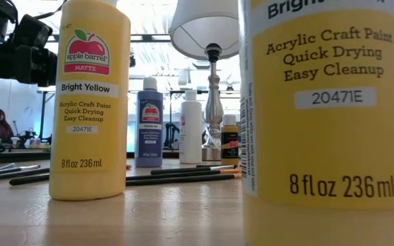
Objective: Pick & Place Paint Supplies
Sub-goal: Put the pink bottle into the green bin, then put the pink paint bottle into the green bin
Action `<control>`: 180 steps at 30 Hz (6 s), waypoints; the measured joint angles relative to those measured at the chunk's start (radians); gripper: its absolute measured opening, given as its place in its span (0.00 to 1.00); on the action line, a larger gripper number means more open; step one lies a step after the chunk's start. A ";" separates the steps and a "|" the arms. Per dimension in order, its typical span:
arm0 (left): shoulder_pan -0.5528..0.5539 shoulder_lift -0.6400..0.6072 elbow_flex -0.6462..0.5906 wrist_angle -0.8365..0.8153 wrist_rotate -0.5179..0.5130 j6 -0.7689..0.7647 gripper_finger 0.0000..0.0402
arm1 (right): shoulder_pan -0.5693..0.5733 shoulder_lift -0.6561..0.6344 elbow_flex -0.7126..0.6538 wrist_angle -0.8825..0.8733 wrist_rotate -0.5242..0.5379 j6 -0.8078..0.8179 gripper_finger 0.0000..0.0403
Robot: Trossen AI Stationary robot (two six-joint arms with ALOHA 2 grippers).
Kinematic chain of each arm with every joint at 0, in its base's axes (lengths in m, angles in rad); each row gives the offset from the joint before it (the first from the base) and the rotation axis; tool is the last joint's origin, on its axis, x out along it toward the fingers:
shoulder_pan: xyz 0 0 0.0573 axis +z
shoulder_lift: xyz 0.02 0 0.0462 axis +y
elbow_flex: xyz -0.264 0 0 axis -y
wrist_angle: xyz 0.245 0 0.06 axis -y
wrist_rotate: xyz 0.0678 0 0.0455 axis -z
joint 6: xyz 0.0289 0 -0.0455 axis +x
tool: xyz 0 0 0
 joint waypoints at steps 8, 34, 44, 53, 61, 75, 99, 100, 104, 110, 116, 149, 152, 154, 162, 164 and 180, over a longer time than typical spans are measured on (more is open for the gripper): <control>0.000 0.000 0.000 0.000 0.000 0.000 0.03 | 0.000 -0.009 -0.088 0.097 0.014 0.003 0.30; 0.000 0.000 0.000 0.000 0.000 0.000 0.03 | 0.000 -0.009 -0.143 0.104 0.011 -0.004 0.29; 0.000 0.000 0.000 0.000 0.000 0.000 0.03 | -0.001 -0.007 -0.167 0.108 0.018 0.007 0.34; 0.000 0.000 0.000 0.000 0.000 0.000 0.03 | 0.000 -0.006 -0.149 0.120 0.006 -0.002 0.34; 0.000 0.000 0.000 0.000 0.000 0.000 0.03 | 0.000 -0.006 -0.144 0.116 -0.005 -0.013 0.46; 0.000 0.000 0.000 0.000 0.000 0.000 0.03 | 0.000 -0.006 -0.143 0.107 -0.018 -0.027 0.45; 0.000 0.000 0.000 0.000 0.000 0.000 0.03 | 0.000 -0.040 -0.032 -0.038 -0.012 -0.065 0.45; 0.000 0.000 0.000 0.000 0.000 0.000 0.03 | 0.000 -0.038 -0.009 -0.062 -0.009 -0.069 0.44; 0.000 0.000 0.000 0.000 0.000 0.000 0.03 | 0.000 -0.031 0.088 -0.140 0.065 -0.088 0.43; 0.000 0.000 0.000 0.000 0.000 0.000 0.03 | -0.010 -0.040 0.181 -0.136 0.423 -0.258 0.40; 0.000 0.000 0.000 0.000 0.000 0.000 0.03 | -0.085 -0.039 0.236 -0.130 0.646 -0.477 0.34; 0.000 0.000 0.000 0.000 0.000 0.000 0.03 | -1.136 -0.042 0.285 0.336 0.348 -1.836 0.38; -0.001 0.000 0.000 0.000 0.000 0.000 0.03 | -1.208 -0.043 0.283 0.393 0.297 -1.894 0.40; -0.001 0.000 0.000 0.000 0.000 0.000 0.03 | -1.252 -0.043 0.279 0.432 0.245 -1.932 0.41; -0.001 0.000 0.000 0.000 0.000 0.000 0.03 | -1.367 -0.042 0.244 0.567 0.140 -2.045 0.46; -0.001 0.000 0.000 0.000 0.000 0.000 0.03 | -1.377 -0.042 0.231 0.597 0.136 -2.069 0.47; 0.000 0.000 0.000 0.000 0.000 0.000 0.03 | -1.494 -0.041 0.003 0.856 0.005 -2.127 0.46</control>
